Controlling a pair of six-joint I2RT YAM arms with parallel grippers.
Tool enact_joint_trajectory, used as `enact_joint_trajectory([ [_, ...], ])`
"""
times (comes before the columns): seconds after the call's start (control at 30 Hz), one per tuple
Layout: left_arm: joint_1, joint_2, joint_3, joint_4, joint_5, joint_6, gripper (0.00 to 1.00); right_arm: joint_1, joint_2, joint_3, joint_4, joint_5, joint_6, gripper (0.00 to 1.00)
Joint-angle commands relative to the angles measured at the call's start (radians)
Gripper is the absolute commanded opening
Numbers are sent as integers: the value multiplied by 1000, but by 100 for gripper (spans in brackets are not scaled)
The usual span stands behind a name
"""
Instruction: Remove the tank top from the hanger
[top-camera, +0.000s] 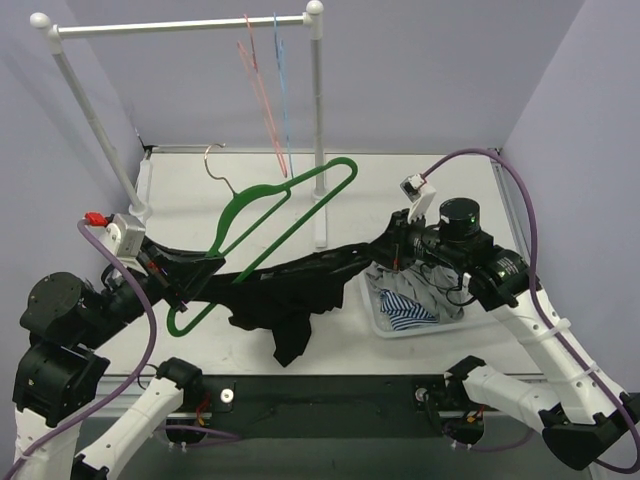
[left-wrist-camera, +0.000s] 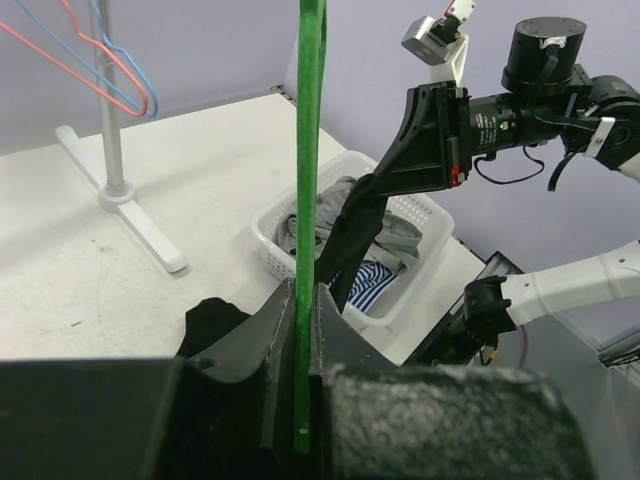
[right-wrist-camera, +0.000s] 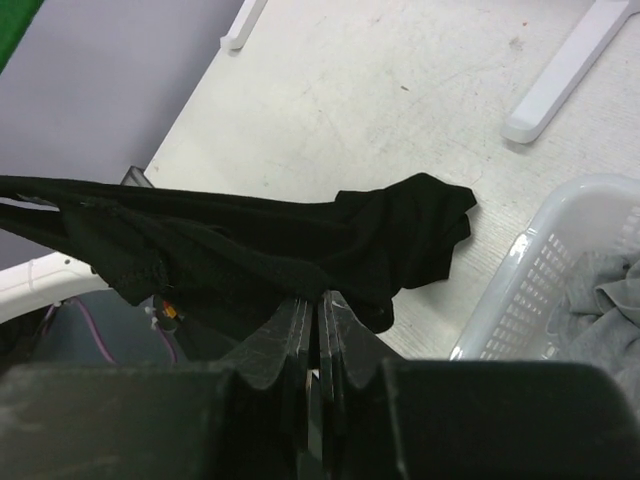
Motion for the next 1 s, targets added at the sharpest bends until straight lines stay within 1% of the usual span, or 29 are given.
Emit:
enact_joint_trajectory([
  [0.0, 4, -11, -11, 143, 25, -75, 0, 51, -32, -71, 201, -45, 84, 0],
  [0.03, 4, -11, -14, 147, 17, -81, 0, 81, -38, -90, 241, -47, 87, 0],
  [0.1, 4, 0, -18, 150, 11, -95, 0, 170, -47, -126, 322, 2, 60, 1],
  [0.17, 4, 12, -18, 144, -6, -101, 0, 230, -29, -130, 343, 45, 19, 4],
  [0.2, 4, 15, -21, 144, -12, -101, 0, 244, -21, -133, 402, 56, 14, 8],
  [0.27, 4, 18, -22, 143, -32, -109, 0, 287, -3, -136, 480, 80, 9, 20],
  [0.3, 4, 20, -21, 144, -46, -110, 0, 302, 2, -145, 514, 85, 5, 35],
  [0.37, 4, 32, -13, 138, -61, -113, 0, 353, 14, -156, 609, 122, -44, 51],
  [0.4, 4, 35, -11, 137, -79, -113, 0, 417, 20, -159, 634, 140, -72, 65],
  [0.47, 4, 44, -7, 140, -98, -121, 0, 482, 49, -165, 709, 174, -145, 74],
  [0.5, 4, 46, -5, 143, -110, -124, 0, 544, 62, -166, 737, 203, -207, 81],
  [0.53, 4, 52, -7, 149, -113, -133, 0, 569, 94, -171, 767, 211, -233, 83],
  [0.57, 4, 53, -8, 159, -115, -136, 0, 591, 112, -174, 837, 214, -250, 88],
  [0.63, 4, 61, -10, 173, -115, -153, 0, 637, 173, -183, 911, 214, -304, 92],
  [0.67, 4, 63, -10, 190, -115, -158, 0, 651, 193, -188, 985, 226, -321, 94],
  [0.7, 4, 64, -13, 198, -115, -164, 0, 677, 215, -189, 1019, 253, -362, 94],
  [0.73, 4, 67, -13, 205, -116, -172, 0, 688, 259, -185, 1043, 281, -368, 95],
  [0.83, 4, 69, -14, 222, -124, -185, 0, 730, 334, -179, 1114, 391, -490, 95],
  [0.97, 4, 69, -19, 239, -124, -193, 0, 757, 405, -200, 1215, 497, -554, 95],
])
